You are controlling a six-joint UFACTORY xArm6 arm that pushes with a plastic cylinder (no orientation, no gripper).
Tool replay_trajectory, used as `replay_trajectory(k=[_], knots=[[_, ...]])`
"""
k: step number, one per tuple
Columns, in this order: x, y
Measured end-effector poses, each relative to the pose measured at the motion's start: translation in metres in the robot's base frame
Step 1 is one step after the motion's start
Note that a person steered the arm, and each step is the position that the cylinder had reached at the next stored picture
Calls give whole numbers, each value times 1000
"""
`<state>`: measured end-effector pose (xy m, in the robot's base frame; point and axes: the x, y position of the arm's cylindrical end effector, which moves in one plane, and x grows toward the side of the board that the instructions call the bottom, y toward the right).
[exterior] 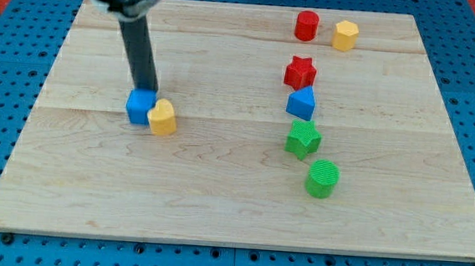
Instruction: Push the heart and the blue cube towards the bottom
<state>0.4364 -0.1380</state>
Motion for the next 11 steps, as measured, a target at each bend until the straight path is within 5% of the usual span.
replay_trajectory(k=[1, 3, 4, 5, 7, 8, 9, 10, 11], knots=[[66, -20], [-31, 9], [-6, 65], [35, 59], [63, -48], [44, -26], [81, 27], [129, -15], [126, -63]])
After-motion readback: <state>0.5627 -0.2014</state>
